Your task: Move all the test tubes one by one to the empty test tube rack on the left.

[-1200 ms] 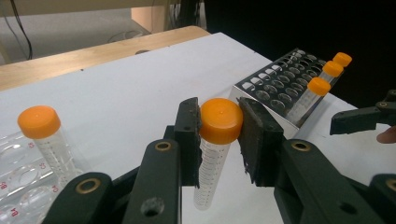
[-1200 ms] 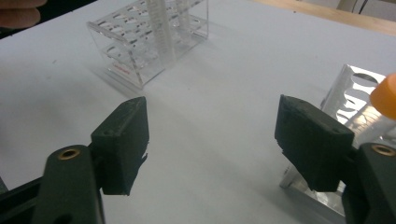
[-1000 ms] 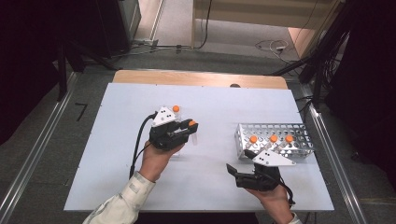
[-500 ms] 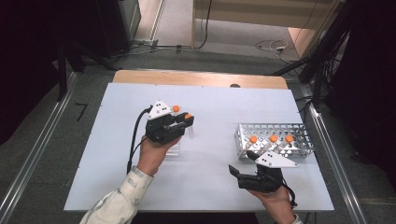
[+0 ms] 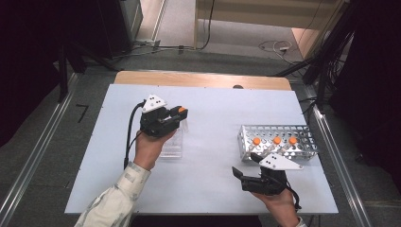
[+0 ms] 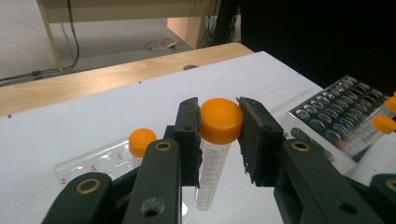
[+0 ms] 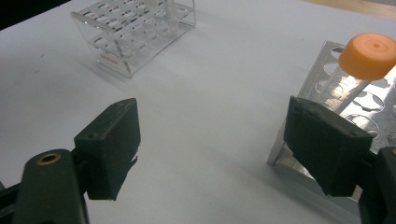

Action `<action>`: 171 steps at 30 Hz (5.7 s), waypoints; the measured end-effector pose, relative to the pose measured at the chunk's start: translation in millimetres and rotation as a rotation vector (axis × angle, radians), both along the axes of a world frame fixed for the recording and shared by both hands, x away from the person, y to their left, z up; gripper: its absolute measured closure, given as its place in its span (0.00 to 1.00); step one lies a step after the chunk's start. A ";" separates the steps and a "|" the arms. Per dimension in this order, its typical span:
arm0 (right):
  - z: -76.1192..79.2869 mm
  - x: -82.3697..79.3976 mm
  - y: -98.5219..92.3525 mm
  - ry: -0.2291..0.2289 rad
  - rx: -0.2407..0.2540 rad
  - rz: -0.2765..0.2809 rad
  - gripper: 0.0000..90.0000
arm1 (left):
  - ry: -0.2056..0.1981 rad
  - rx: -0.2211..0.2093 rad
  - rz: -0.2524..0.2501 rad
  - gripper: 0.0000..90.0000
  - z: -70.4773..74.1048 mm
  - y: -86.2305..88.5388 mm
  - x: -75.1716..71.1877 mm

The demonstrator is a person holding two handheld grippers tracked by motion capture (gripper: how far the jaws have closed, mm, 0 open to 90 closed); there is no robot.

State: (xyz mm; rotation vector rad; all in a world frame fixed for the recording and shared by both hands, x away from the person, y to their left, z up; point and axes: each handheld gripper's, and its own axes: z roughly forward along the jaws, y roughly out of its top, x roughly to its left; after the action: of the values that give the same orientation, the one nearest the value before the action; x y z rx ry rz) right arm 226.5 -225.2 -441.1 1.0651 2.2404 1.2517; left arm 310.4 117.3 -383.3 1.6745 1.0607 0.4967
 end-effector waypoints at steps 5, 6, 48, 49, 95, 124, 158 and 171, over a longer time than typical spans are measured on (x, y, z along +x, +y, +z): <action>-0.1 -0.1 0.2 0.000 0.001 -0.002 0.19 | 0.001 0.001 0.025 0.78 0.5 6.4 3.6; -0.1 -0.1 0.1 -0.001 0.002 -0.002 0.19 | 0.001 0.000 0.029 0.78 0.6 7.5 4.2; -0.7 -0.6 -1.4 0.001 0.004 -0.003 0.20 | -0.015 0.154 0.100 0.78 -22.0 -6.1 17.1; -0.6 -0.6 -1.5 0.003 0.005 -0.004 0.20 | -0.011 0.152 0.102 0.78 -23.5 -6.0 17.3; -0.8 -4.2 -27.2 0.001 0.020 -0.070 0.20 | 0.037 0.063 0.086 0.14 -36.2 0.3 -17.1; -4.0 11.0 -96.1 -0.037 0.015 -0.342 0.22 | 0.027 0.031 0.062 0.04 -38.6 0.2 -35.7; -17.3 45.1 -107.3 -0.111 -0.010 -0.440 0.76 | 0.040 0.033 0.050 0.05 -42.7 -3.0 -36.1; -13.8 43.8 -107.3 -0.130 -0.007 -0.443 0.80 | 0.043 0.032 0.049 0.05 -43.8 -3.2 -36.1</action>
State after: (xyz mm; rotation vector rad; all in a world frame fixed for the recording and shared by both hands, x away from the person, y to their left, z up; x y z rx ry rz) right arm 270.3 -332.5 -454.9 1.3420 1.7802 1.0829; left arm 274.3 114.1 -427.1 1.6968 1.1326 0.5141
